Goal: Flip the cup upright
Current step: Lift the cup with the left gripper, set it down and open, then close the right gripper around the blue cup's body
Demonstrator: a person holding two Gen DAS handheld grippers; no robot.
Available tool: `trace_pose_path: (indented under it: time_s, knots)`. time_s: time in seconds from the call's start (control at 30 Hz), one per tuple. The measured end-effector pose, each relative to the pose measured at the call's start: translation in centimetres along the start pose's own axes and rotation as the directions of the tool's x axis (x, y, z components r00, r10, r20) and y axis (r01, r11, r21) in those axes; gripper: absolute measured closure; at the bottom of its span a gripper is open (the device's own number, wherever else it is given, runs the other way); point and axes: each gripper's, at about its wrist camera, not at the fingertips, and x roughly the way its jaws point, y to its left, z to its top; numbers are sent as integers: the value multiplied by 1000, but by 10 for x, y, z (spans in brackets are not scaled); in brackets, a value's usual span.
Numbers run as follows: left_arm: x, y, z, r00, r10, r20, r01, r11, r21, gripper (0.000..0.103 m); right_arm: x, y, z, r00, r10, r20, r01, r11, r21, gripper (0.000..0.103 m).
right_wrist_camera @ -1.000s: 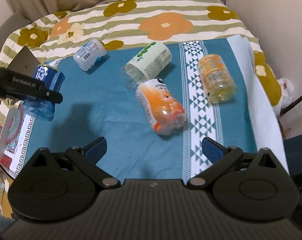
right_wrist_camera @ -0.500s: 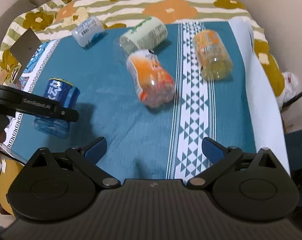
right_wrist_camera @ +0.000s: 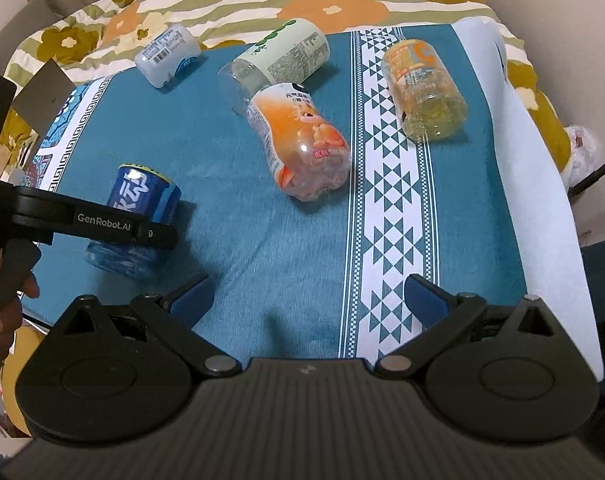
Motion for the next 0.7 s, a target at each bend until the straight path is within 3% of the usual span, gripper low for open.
trace_pose_path:
  time_s: [0.4, 0.47, 0.7]
  knots:
    - [-14, -1, -1, 1000, -7, 23, 7, 1000, 26, 19, -6, 5, -5, 1000, -7, 6, 7, 1000, 5, 0]
    - [-23, -2, -3, 999, -12, 42, 11, 999, 34, 11, -10, 6, -5, 1000, -13, 11, 13, 1000, 2, 0]
    - [-69, 4, -20, 992, -16, 125, 11, 999, 37, 6, -45, 2, 12, 999, -5, 42, 5, 1000, 16, 0]
